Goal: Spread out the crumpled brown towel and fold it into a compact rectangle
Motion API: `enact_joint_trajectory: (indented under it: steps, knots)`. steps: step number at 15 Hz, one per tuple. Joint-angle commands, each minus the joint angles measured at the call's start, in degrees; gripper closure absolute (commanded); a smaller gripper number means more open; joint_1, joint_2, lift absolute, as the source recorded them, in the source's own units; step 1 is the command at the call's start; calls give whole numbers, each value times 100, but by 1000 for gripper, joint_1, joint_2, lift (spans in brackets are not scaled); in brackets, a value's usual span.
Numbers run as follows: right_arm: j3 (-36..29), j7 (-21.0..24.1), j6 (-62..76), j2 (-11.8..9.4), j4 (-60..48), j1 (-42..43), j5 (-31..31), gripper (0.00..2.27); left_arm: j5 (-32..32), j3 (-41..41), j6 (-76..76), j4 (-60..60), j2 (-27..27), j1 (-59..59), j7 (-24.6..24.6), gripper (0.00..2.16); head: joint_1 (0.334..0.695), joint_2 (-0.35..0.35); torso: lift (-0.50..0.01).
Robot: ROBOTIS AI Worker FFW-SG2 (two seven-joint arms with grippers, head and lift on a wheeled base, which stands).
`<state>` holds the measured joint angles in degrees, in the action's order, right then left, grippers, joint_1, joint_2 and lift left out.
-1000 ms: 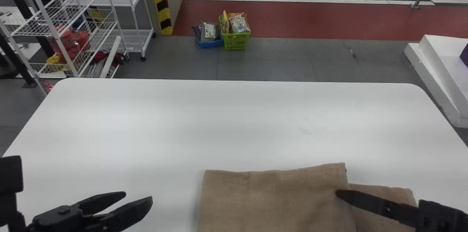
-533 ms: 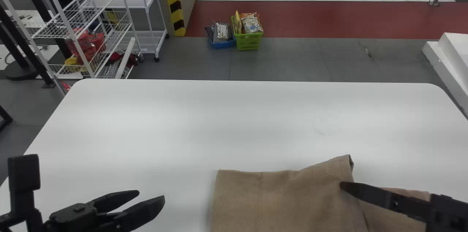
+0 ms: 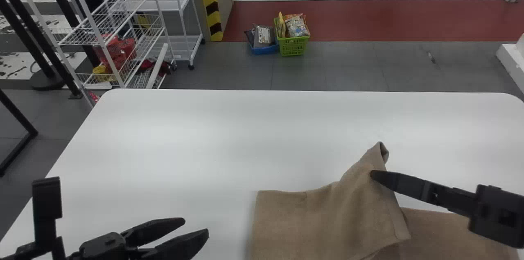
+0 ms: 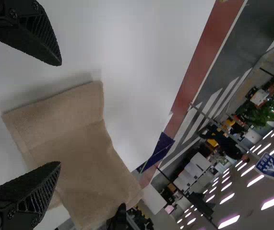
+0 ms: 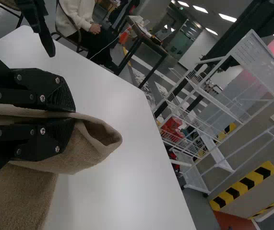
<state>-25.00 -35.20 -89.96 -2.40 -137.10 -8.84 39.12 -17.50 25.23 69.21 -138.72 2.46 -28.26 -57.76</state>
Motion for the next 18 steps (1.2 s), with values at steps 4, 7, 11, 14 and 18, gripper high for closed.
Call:
enact_joint_trajectory:
  steps: [4, 7, 11, 14, 18]
  knots:
    - [-119, -5, -12, 82, -265, -118, 175, 1001, -96, -369, 1, -137, 0, -39, -174, 80, 695, 59, -127]
    - [-541, -5, -12, 82, -327, -215, 527, 1001, -69, -642, 1, -181, 18, -39, -279, 80, 695, 26, -127]
    - [-752, 57, -12, 108, -432, -188, 773, 1001, 80, -853, -17, -296, 35, -92, -402, 80, 695, -56, -127]
    - [-858, 66, -12, 144, -432, -180, 905, 1001, 256, -1072, -17, -296, 62, -135, -393, 80, 695, -83, -127]
    - [-1508, 74, -12, 144, -520, -311, 1493, 1001, 326, -1125, -17, -296, 79, -127, -350, 83, 695, -117, -127]
